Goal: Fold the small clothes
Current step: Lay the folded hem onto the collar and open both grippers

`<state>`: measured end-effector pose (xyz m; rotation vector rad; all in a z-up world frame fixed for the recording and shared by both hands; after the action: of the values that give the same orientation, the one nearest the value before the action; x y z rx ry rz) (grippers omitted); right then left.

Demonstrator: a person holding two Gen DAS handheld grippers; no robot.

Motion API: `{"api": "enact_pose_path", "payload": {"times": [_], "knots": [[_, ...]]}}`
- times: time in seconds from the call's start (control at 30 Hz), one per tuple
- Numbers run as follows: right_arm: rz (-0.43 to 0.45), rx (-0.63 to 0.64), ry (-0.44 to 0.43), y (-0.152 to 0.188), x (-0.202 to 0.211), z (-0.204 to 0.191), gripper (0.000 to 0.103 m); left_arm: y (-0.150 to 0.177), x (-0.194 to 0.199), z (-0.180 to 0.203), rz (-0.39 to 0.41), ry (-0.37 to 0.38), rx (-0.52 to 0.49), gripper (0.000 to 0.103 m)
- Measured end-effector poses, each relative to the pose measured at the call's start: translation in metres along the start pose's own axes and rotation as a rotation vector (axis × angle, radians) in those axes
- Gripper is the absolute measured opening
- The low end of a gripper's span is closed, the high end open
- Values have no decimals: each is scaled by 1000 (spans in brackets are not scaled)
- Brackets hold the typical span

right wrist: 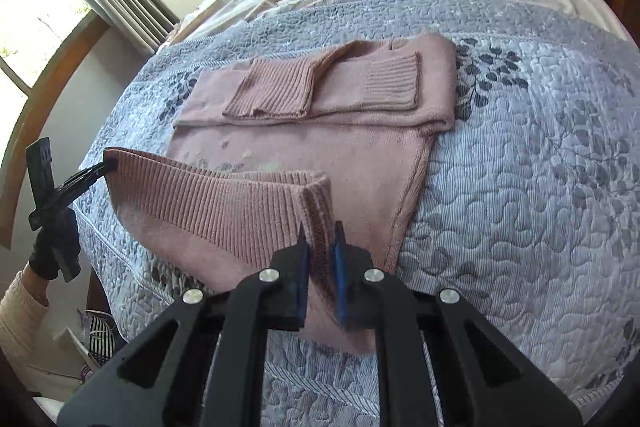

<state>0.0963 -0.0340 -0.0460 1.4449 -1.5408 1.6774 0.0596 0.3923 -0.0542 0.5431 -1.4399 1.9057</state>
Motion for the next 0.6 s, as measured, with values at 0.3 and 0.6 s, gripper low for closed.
{"api": "enact_pose_path", "payload": {"times": [0.3,0.6], "knots": [[118,-16,41,-98,15,6,9,-103,-22,-9,121,-13,-5,9],[100,-83,108,-172,-45,33,9,-155,-93,-41,110,-73,30,9]]}}
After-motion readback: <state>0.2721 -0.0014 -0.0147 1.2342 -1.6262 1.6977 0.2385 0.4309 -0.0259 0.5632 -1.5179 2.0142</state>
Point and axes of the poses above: each gripper's, at about its wrist camera, not at the fingertips, and x roughly against the way its jaws point, z to its right, y to its underside, the point moved 3 cm from there along -x, roughly the way its jaws point, and after that the axes turned 13 degrees about y, right-handed, at the moved point
